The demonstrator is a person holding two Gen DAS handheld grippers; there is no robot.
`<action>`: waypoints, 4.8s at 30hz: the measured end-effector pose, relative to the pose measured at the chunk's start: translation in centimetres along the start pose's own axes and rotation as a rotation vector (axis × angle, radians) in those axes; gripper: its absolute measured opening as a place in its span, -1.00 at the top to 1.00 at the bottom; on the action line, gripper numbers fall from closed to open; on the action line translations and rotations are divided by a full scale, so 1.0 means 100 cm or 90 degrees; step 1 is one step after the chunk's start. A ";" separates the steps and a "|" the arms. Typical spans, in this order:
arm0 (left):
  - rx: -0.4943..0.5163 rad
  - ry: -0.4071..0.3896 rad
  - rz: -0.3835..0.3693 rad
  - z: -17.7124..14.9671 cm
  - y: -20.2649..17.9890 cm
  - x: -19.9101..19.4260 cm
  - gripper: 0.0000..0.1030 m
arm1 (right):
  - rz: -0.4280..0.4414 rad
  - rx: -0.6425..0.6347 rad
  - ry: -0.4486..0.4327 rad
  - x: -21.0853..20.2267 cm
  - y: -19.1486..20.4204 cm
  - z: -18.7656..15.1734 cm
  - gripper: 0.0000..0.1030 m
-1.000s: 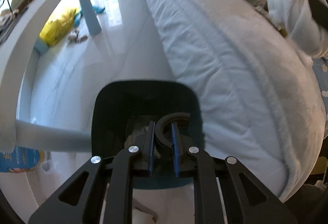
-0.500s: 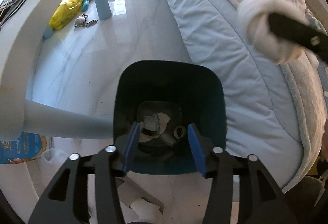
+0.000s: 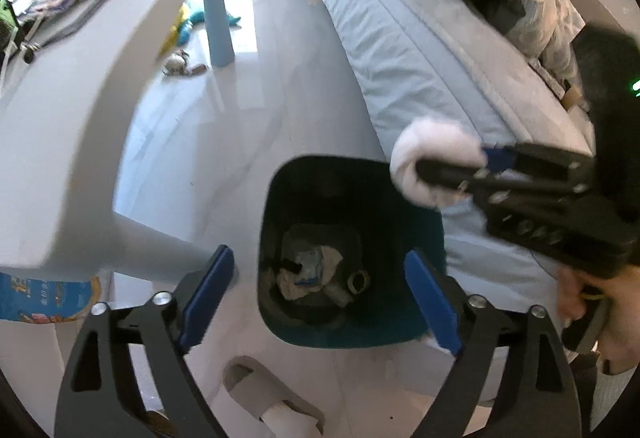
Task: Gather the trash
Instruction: 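Open the left tool over the bin while the right tool lowers and releases the sock, then move both tools back toward the remaining items on the bed, then grasp the clear bubble wrap with the right tool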
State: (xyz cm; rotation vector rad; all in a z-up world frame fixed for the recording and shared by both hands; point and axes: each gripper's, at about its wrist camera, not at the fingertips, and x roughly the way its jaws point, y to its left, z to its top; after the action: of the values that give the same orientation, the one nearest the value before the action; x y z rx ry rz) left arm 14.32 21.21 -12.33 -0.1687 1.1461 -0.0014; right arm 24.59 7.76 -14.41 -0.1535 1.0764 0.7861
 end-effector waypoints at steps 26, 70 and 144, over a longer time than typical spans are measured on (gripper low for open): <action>0.036 -0.222 0.023 0.015 -0.011 -0.088 -0.86 | -0.019 -0.020 0.129 0.073 0.020 -0.030 0.11; 0.103 -0.316 -0.033 0.046 -0.133 -0.104 -0.87 | -0.133 0.000 -0.160 -0.113 -0.088 -0.032 -0.42; 0.343 -0.208 -0.190 0.132 -0.357 0.062 -0.01 | -0.180 0.218 -0.221 -0.231 -0.377 -0.108 0.40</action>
State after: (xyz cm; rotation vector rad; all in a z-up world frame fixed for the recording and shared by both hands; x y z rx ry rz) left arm 31.90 -12.81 -7.89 0.1381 0.7523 -0.5252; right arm 35.40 -36.24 -9.99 0.1176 0.8209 0.3477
